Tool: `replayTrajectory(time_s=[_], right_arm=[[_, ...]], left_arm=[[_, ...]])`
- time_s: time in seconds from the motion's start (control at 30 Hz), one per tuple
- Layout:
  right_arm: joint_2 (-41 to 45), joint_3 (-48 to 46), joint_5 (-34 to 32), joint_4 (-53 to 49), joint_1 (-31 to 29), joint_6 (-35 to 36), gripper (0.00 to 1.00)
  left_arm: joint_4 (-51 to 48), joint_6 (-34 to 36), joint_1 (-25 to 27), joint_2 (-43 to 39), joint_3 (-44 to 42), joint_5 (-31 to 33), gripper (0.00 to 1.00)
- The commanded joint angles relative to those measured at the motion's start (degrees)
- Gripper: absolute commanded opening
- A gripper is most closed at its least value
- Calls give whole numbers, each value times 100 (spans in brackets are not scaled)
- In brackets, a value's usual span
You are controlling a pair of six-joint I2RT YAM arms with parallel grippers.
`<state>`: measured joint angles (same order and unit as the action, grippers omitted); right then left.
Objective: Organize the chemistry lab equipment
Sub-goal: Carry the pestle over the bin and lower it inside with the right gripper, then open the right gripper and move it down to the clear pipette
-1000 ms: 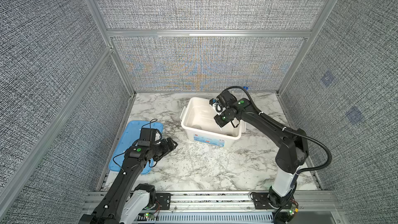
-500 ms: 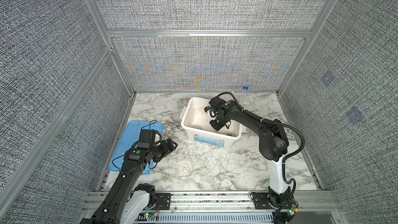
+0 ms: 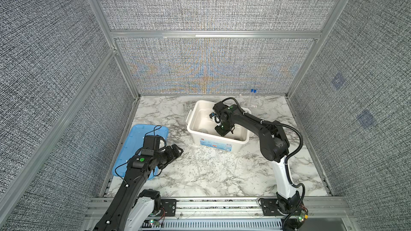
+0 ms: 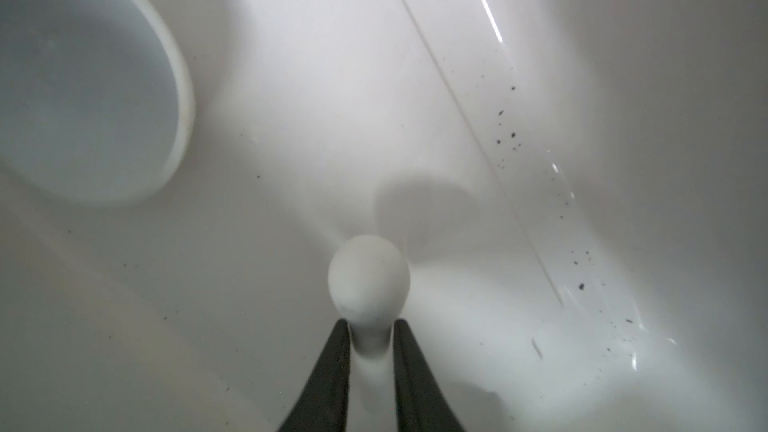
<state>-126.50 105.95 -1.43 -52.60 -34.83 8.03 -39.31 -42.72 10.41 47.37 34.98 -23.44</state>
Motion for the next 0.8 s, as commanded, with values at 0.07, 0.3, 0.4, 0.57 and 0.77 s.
replayTrajectory(time_s=[0.07,0.3,0.4,0.57,0.77], right_arm=[[274,287,-23,-382,-14,-120,35],[1009,496,-12,-729,-115,-397,40],[1497,415,-177,-851,-276,-586,40],[2266,278,-833,-1273,-741,-717,41],[2722,-219,-922,-1213,-1929,-1266,42]], left_arm=[[-16,-69,-4,-57,-36,-66,88],[-606,299,-3,16,408,535,88],[-774,242,0,47,532,841,88],[-1331,-38,-4,227,755,1858,90],[-1431,-381,-4,182,810,2322,92]])
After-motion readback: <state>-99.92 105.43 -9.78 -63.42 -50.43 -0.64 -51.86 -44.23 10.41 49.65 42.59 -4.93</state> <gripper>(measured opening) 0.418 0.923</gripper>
